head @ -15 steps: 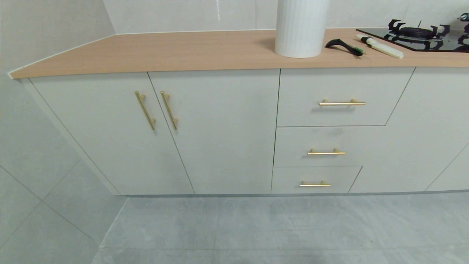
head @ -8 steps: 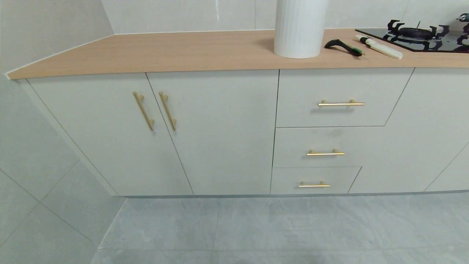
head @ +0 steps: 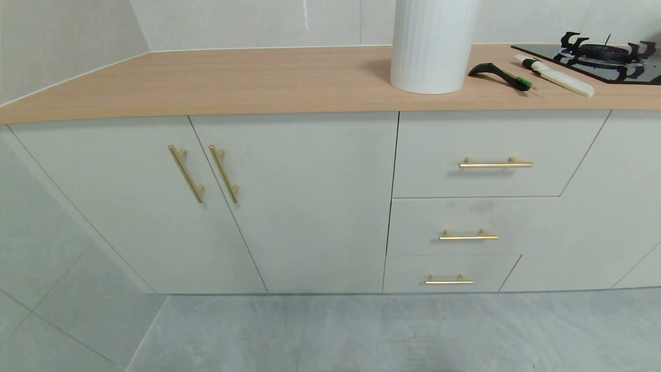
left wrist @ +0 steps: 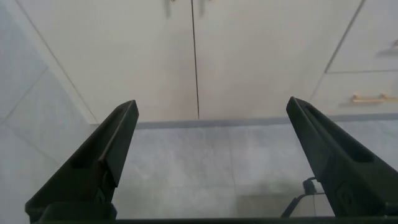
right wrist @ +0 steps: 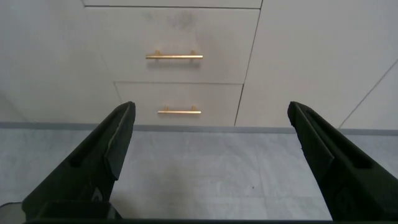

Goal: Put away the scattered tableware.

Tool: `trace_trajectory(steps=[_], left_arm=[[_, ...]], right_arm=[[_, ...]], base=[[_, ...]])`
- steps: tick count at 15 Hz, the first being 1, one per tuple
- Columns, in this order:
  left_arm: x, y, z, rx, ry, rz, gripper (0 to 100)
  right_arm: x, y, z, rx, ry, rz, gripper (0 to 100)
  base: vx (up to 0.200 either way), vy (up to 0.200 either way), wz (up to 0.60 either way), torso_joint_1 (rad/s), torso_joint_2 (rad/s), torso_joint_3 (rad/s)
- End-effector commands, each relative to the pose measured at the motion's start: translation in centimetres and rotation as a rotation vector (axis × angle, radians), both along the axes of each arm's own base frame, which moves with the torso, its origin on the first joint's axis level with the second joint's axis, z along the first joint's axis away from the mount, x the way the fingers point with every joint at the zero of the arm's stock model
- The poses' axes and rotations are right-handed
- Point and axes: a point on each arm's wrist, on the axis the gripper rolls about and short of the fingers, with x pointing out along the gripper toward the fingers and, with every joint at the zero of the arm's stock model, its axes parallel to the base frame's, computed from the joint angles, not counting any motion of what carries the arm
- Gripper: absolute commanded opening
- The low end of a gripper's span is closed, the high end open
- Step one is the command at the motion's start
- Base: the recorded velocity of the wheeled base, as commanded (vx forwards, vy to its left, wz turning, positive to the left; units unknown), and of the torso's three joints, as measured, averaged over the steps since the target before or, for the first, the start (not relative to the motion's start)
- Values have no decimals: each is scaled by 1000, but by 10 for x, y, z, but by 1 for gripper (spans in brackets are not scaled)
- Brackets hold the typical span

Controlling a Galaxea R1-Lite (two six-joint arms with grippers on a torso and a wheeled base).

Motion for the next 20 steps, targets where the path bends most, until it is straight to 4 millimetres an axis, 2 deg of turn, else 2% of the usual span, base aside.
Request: trace_trajectory(steps=[1,15,16,17,18,19,20], left_arm=[[0,0,0,0,1,0,100],[0,0,0,-14,1,0,100],[0,0,0,-14,1,0,100],[0,0,0,-14,1,0,100],[0,0,0,-14,-1,0,100],[0,0,0,-14,1,-1,100],[0,0,0,-14,1,0,100]], right_arm=[[0,0,0,0,1,0,100],[0,0,0,-3,-2,0,100],[-1,0,4,-2,-19,-1,100],[-8,0,29,30,-104,9,100],[-10,0,43,67,-121,24,100],[-6,-1,60,80,-39,58,100],[3,-1,62,58,84,130,100]], base=[[200,0,0,-2,2,12],[0,0,0,0,0,0],[0,0,0,0,0,0],[0,0,0,0,0,0],[0,0,0,0,0,0],[0,0,0,0,0,0],[0,0,0,0,0,0]])
